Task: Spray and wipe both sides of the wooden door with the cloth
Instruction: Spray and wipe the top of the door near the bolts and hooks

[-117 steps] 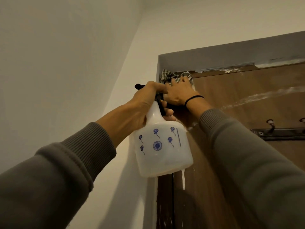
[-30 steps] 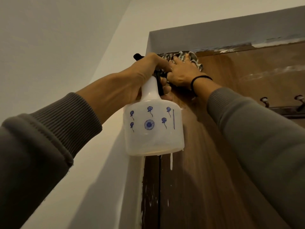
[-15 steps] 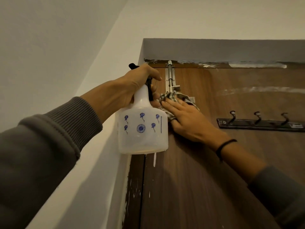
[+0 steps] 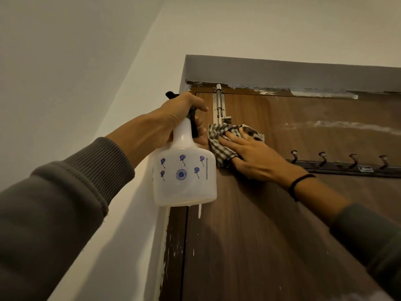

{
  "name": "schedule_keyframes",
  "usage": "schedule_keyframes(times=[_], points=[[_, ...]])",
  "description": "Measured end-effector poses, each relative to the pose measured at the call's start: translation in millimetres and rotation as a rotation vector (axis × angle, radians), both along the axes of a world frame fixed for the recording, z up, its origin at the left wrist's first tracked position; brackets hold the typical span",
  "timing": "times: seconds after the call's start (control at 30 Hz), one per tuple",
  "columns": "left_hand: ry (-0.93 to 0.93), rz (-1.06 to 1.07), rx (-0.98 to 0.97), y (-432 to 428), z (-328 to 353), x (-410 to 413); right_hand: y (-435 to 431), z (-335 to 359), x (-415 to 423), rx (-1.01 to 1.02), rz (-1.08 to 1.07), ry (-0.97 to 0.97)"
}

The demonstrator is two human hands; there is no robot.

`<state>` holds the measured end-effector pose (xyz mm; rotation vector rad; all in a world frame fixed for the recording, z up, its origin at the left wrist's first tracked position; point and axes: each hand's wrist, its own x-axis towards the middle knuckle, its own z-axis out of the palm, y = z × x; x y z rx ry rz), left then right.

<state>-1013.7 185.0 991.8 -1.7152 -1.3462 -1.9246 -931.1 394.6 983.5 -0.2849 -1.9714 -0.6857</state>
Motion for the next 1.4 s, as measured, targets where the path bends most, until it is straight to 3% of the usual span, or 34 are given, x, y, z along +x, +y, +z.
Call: schedule_keyframes(times=[0.17, 0.33, 0.5, 0.63, 0.7, 0.83, 0.9, 1.03, 1.2, 1.4], points=[[-0.010, -0.044, -0.019, -7.7, -1.6, 0.1, -1.1, 1.9, -1.4, -0.078, -0.085, 0.149], [0.000, 0.015, -0.105, -17.6, -5.0, 8.2, -29.0, -10.3, -42.5, 0.130, 0.052, -0.083], [0.058, 0.023, -0.067, -23.5, -8.4, 6.0, -33.8, 35.8, -64.2, 0.068, 0.134, -0.028], [-0.054, 0.082, -0.111, -10.3, -0.6, 11.5, -37.0, -2.4, -74.3, 0.137, 0.224, 0.039], [-0.058, 0.061, -0.125, -11.1, -2.5, 6.5, -29.6, -33.9, -70.8, 0.206, 0.265, 0.000], [-0.065, 0.084, -0.131, -14.1, -1.2, 3.7, -12.5, -36.2, -40.5, 0.328, 0.107, -0.201], [-0.050, 0.091, -0.181, -15.5, -2.7, 2.6, -6.6, -20.2, -29.5, 0.276, 0.085, -0.168], [-0.072, 0.081, -0.192, -18.7, -8.0, 0.6, -6.3, -33.8, -40.6, 0.054, 0.114, 0.136], [-0.087, 0.122, -0.183, -21.4, -12.4, 8.9, 0.1, -76.8, -19.2, 0.279, 0.119, -0.253], [-0.131, 0.158, -0.165, -9.8, -12.5, 35.9, 19.3, -13.8, 33.1, -0.007, 0.174, -0.113]])
